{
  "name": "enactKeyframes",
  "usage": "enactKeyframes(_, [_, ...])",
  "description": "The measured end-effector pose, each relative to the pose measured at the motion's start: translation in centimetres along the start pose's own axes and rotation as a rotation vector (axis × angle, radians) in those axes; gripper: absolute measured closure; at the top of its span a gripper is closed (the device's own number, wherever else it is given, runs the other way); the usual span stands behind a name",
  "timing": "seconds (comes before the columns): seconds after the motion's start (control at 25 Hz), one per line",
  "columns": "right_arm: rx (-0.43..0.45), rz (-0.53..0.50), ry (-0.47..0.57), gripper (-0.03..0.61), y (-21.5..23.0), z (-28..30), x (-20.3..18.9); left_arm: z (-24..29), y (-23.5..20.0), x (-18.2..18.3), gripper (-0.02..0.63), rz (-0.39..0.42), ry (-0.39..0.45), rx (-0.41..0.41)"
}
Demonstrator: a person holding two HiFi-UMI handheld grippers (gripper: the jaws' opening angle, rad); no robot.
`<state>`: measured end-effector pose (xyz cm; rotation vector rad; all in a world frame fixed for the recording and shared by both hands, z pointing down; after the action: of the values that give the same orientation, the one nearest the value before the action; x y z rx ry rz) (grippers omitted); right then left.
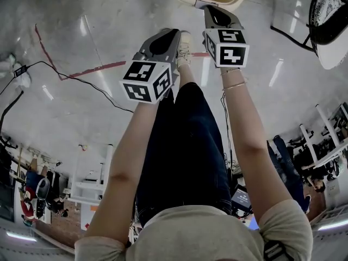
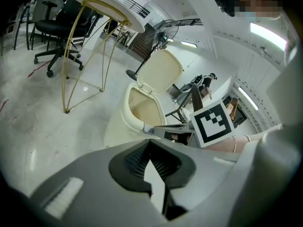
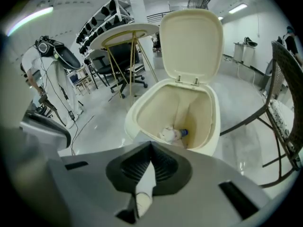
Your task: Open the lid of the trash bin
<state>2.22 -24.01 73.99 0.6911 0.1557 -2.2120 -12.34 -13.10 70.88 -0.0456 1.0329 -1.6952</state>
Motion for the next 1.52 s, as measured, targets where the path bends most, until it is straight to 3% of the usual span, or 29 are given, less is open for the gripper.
enactKeyframes(0.4, [-0.024, 0.051, 0.018, 0.571, 0.0, -1.5, 1.0, -1.2, 1.2, 1.7, 0.604, 0.039, 0.016, 0.008])
enactKeyframes(0.68, [0.043, 0.095, 0.067, 0.571, -0.8, -6.1, 3.4, -3.1, 3.3, 4.5, 0.604, 0.067, 0.029, -0.02])
enactKeyframes(0.88, [0.045, 0.129, 0.119, 0.572, 0.8, -15.0, 4.1, -5.8, 10.7, 5.0, 0.604, 0.115, 0.055, -0.049])
enactKeyframes(1.0, [0.039, 0.089, 0.136, 0.572, 1.1, -20.9, 4.4, -8.2, 15.0, 5.1, 0.604, 0.128, 0.065, -0.059])
enactKeyframes(1.16, [0.028, 0.11, 0.229, 0.572, 2.2, -29.4, 5.1, -11.8, 21.6, 6.3, 0.604, 0.177, 0.116, -0.096])
enactKeyframes(1.36, [0.036, 0.149, 0.348, 0.572, 0.9, -35.4, 6.4, -15.8, 25.5, 7.1, 0.604, 0.232, 0.135, -0.148])
enactKeyframes(1.52, [0.117, 0.169, 0.424, 0.572, -1.0, -39.0, 7.8, -17.9, 27.9, 7.9, 0.604, 0.306, 0.131, -0.186])
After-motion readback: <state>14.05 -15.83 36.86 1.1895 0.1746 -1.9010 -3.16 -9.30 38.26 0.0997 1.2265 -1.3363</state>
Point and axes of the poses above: the fingertips, and each gripper's own axes: z forward along the fingers, y to its right, x out of its top, the point moved 9 cm from there along -z, backward along the fingers, and after that the axes turned 3 degrees about -z, right-handed, at the moved point
